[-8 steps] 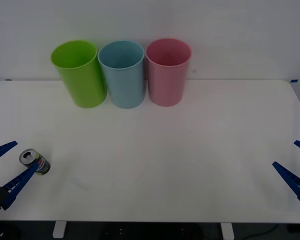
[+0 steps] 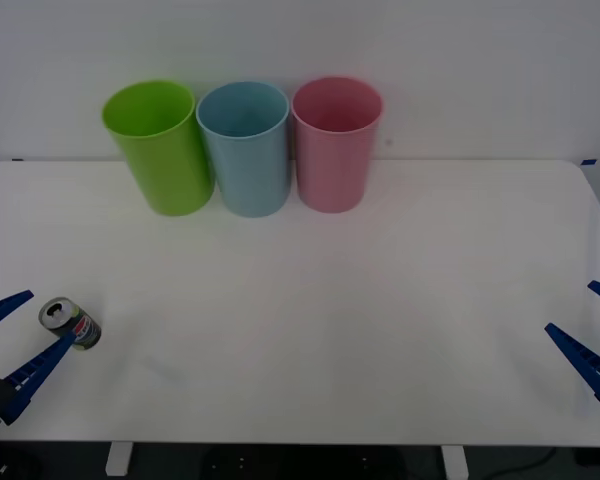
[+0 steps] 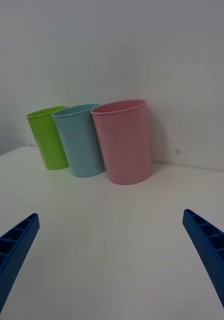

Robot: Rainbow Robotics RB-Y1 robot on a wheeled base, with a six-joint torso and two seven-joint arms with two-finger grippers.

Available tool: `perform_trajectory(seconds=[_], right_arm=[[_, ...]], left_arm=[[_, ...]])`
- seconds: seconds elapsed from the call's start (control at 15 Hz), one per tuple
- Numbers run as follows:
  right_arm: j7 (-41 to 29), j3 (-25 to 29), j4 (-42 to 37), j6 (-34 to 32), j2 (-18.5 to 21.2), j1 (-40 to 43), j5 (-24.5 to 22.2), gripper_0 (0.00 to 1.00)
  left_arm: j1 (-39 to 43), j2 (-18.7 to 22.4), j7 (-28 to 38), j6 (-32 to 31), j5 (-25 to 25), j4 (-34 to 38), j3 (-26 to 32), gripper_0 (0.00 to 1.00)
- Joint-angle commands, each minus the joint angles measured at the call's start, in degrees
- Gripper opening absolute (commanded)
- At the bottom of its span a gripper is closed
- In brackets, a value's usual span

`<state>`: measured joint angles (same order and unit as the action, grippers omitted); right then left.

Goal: Grasp the object on the table and drop it into the matching bin: aluminum can to the light blue bin, PET bottle to the pink bin.

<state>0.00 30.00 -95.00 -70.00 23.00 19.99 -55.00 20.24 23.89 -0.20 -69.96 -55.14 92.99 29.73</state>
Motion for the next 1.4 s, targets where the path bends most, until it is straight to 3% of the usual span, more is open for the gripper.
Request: perform_trajectory(seconds=[0.07, 0.6, 1.0, 1.2, 1.4], right_arm=[[0.00, 0.00, 0.00, 0.00, 0.00, 0.01, 0.00, 1.00], [0.00, 0.00, 0.00, 0.00, 0.00, 0.01, 0.00, 1.00], [0.00, 0.00, 0.00, 0.00, 0.00, 0.01, 0.00, 1.00], [0.00, 0.00, 0.00, 0.00, 0.00, 0.01, 0.00, 1.00], [0.00, 0.00, 0.00, 0.00, 0.00, 0.01, 0.00, 1.00]], left_arm=[[0.42, 0.37, -0.07, 0.35, 0.21, -0.09, 0.33, 1.00], [6.13, 0.28, -1.30, 4.13, 3.02, -0.09, 0.95, 1.00], [10.70, 0.19, -2.88, 10.89, 4.25, -0.27, 0.42, 1.00], [11.58, -1.56, -4.29, 12.91, 4.25, -0.27, 0.33, 1.00], [11.75, -4.73, -10.35, 17.05, 3.02, -0.27, -0.63, 1.00]])
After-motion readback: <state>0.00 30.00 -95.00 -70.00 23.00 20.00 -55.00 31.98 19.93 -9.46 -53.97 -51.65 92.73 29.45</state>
